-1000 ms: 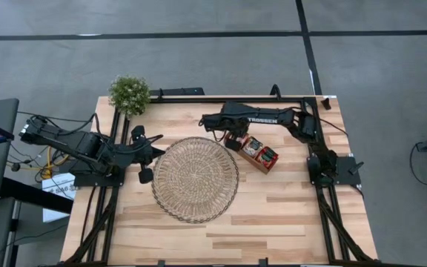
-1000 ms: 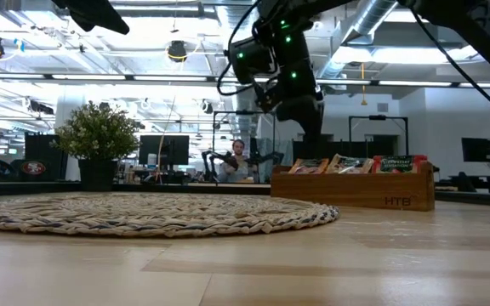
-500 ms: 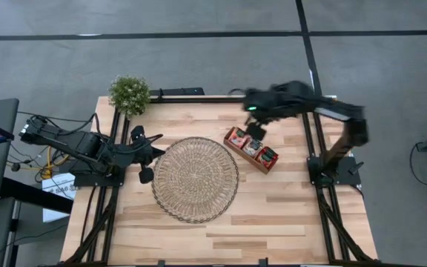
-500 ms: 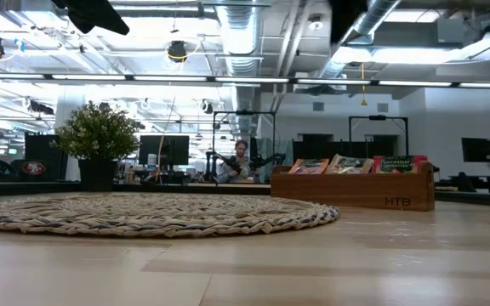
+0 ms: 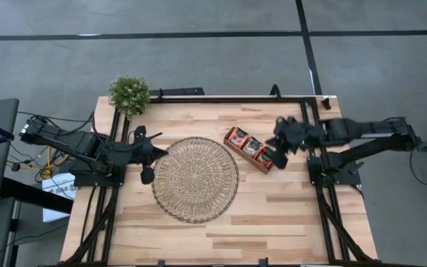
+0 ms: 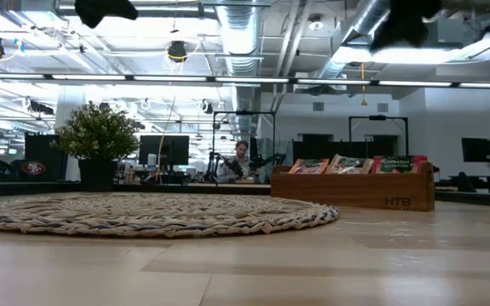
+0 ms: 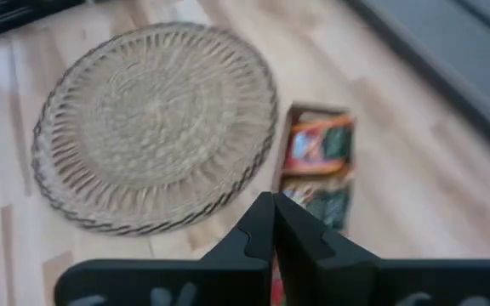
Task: Pick & Place Tea
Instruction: Return to Home Position
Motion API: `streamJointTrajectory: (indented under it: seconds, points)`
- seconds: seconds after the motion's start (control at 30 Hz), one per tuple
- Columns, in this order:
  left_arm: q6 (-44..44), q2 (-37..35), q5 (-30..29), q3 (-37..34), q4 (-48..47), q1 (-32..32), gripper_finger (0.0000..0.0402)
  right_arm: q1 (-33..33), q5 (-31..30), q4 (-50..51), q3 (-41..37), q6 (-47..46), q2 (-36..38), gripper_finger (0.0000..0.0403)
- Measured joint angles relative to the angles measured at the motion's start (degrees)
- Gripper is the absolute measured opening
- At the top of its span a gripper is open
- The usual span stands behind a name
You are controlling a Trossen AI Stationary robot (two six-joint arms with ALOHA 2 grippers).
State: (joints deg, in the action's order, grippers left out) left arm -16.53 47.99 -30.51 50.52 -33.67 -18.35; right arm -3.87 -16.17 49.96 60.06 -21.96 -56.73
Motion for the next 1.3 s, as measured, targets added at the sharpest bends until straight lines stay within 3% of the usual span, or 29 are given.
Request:
streamJointTrajectory:
  seconds: [0.2, 0.33, 0.6, 0.73, 0.87, 1.03, 1.13, 1.3]
  points:
    - [-0.7, -0.5, 6.4, -0.3, 3.6, 1.6, 0.0, -4.1, 0.0, -13.3, -19.1, -8.1, 12.6, 0.0]
    - [0.7, -4.3, 8.6, -6.2, 14.8, 4.1, 0.0, -7.1, -0.1, -19.1, -25.3, -9.6, 21.8, 0.0]
    - [1.6, -25.7, 15.5, -22.5, 29.2, 6.0, 0.0, -13.3, -1.0, -19.3, -29.8, -9.8, 40.9, 0.0]
    - [0.9, -36.3, 17.8, -28.2, 29.0, 6.0, 0.0, -14.5, -0.6, -17.7, -29.8, -10.3, 49.0, 0.0]
    - [0.4, -42.1, 17.8, -35.0, 32.7, 6.0, 0.0, -15.5, -0.4, -15.1, -29.8, -15.7, 55.9, 0.0]
    - [-0.1, -44.5, 17.8, -42.9, 41.1, 6.0, 0.0, -16.0, 0.8, -14.4, -30.2, -8.7, 56.1, 0.0]
    - [-0.3, -44.5, 17.8, -46.5, 46.9, 6.0, 0.0, -16.0, 1.7, -22.4, -33.6, -2.3, 54.7, 0.0]
    - [-0.3, -44.5, 16.5, -49.7, 50.4, 6.0, 0.0, -16.0, 10.2, -38.6, -41.6, 5.3, 55.0, 0.0]
